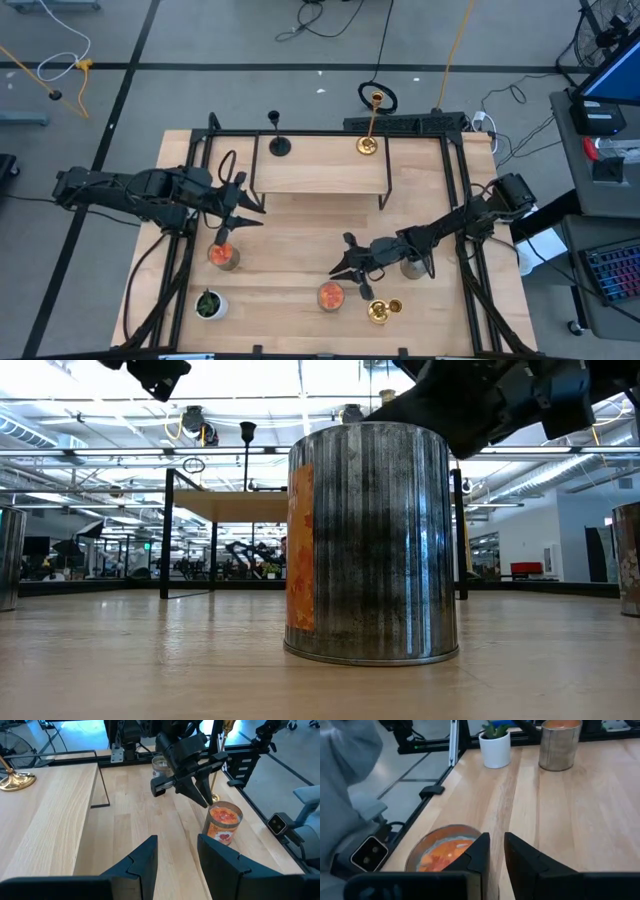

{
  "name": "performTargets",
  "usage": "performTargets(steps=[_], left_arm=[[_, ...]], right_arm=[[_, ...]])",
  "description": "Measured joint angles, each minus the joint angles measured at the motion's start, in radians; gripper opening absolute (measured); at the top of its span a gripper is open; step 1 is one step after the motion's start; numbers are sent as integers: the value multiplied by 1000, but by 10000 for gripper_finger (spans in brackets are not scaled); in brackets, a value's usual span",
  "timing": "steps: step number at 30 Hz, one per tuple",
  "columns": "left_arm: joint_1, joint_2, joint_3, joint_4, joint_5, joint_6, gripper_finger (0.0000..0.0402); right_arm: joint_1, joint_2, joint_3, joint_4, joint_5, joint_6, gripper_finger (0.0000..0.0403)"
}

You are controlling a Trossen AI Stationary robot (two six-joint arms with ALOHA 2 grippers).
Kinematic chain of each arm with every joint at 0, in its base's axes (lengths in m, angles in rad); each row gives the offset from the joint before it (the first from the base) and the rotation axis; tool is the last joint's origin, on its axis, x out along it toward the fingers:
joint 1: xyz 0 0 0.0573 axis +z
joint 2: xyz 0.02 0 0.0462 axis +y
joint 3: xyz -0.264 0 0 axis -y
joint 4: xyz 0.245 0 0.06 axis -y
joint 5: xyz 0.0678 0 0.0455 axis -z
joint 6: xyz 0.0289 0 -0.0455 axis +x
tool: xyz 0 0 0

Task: Pick & Place candle stick holders
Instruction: Put the gold candle holder on the shelf

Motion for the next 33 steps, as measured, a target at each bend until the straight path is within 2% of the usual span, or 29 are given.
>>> performTargets(steps=[7,15,21,24,26,29,33], left_arm=[[0,0,0,-3,0,0,145],[0,0,0,-3,0,0,145],[0,0,0,-3,0,0,145],[0,0,0,-2,0,-1,145],[0,0,0,-2,0,-11,145],[0,0,0,-2,-1,-19,145],[0,0,0,-2,-1,-20,145]], right_arm=[[-1,0,0,-36,-2,91,34],[12,0,-1,-87,-5,73,23],[41,-12,-1,-15,-8,-66,61],[40,-34,20,-16,18,-47,92],[39,-54,42,-125,30,-8,110],[39,-93,111,-381,26,1,129],[41,-200,223,-721,71,21,133]])
